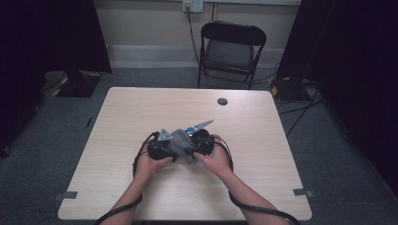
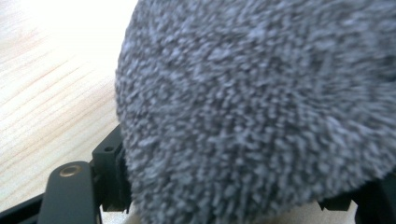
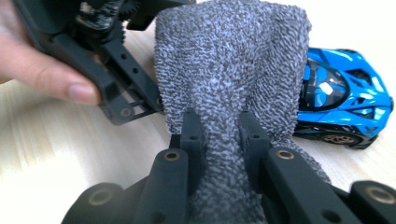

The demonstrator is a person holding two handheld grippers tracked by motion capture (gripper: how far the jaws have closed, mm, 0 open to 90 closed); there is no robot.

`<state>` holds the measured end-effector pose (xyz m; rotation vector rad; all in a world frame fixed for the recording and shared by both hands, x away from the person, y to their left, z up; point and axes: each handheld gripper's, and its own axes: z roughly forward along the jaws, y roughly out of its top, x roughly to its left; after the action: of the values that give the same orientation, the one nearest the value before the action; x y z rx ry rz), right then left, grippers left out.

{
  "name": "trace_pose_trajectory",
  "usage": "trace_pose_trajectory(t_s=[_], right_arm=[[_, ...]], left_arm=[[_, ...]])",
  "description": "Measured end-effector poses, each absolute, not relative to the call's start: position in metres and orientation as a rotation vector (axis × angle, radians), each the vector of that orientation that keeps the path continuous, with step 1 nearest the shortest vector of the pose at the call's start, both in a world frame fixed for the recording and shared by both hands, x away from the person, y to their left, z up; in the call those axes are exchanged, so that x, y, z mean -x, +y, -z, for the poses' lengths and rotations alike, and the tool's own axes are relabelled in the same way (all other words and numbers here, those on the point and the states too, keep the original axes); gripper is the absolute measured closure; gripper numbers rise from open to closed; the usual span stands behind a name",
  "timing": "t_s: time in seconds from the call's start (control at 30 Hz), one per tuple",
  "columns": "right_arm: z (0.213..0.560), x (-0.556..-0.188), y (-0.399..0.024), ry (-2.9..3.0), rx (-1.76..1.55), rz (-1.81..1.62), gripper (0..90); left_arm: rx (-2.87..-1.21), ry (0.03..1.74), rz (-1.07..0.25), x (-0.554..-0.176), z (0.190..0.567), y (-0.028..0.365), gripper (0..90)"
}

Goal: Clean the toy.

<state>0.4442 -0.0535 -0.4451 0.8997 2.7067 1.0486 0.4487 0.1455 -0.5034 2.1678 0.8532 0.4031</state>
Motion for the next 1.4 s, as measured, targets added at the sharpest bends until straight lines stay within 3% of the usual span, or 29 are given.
trace_pose_trajectory(t_s=[1.4], right_arm=[[0.450,-0.509,-0.086,2.591,-1.232,-0.836,76.4]], left_arm=[[-2.162,0.859,-0.394,-0.448,0.504,0.145,24.2]])
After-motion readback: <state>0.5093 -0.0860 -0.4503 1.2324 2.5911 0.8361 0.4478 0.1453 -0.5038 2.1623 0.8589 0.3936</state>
